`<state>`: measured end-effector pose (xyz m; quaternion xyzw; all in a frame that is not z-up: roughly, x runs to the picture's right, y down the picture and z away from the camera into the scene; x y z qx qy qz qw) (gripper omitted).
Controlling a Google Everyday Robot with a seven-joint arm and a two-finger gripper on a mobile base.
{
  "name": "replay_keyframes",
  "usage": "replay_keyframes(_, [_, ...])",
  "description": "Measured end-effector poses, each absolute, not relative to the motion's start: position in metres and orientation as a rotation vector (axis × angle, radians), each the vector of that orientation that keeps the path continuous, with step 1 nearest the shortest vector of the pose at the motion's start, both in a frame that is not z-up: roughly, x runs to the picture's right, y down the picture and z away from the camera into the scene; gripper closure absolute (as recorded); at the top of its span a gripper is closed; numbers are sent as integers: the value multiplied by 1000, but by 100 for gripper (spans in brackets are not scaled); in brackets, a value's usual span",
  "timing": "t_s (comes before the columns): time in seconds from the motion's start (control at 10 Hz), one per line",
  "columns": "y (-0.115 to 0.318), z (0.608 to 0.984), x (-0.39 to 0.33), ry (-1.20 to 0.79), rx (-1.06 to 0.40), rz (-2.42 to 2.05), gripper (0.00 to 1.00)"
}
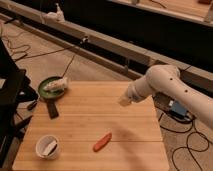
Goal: Move the arm in a circular motion
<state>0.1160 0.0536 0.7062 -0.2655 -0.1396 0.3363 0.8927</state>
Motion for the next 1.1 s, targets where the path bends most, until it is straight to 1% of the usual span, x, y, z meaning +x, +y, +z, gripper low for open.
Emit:
replay_keyframes(0.3, [25, 720, 158, -135, -500, 727, 100])
replay_keyframes(0.5, [2, 736, 163, -82, -480, 722, 100])
replay_keyframes(0.8, [-24, 769, 129, -59, -494, 670, 100])
replay_keyframes(1.1, [-28, 790, 61, -123, -547, 569, 100])
